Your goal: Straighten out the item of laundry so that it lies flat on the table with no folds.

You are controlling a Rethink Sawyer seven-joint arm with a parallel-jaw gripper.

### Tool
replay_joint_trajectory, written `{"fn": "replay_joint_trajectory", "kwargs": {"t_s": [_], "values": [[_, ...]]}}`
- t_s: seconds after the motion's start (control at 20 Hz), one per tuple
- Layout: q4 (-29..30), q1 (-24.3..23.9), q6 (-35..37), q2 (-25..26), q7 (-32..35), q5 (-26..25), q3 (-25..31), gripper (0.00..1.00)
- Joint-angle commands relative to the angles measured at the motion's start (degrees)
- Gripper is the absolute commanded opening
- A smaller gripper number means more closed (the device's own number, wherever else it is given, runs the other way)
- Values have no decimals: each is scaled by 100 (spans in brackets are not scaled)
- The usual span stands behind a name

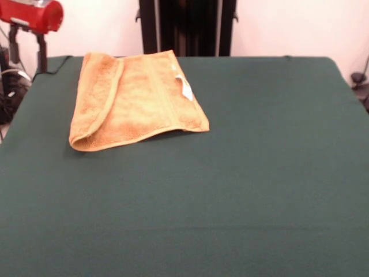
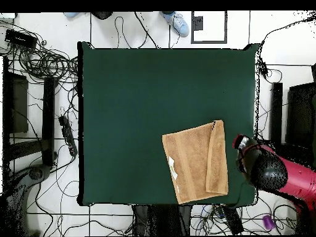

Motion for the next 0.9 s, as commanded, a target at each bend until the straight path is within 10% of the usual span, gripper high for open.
{"fn": "replay_joint_trajectory", "kwargs": {"t_s": [0.05, 0.9], "values": [[956, 393, 279, 86, -71, -116, 606, 100], [1124, 800, -690, 395, 678, -44, 303, 100]]}}
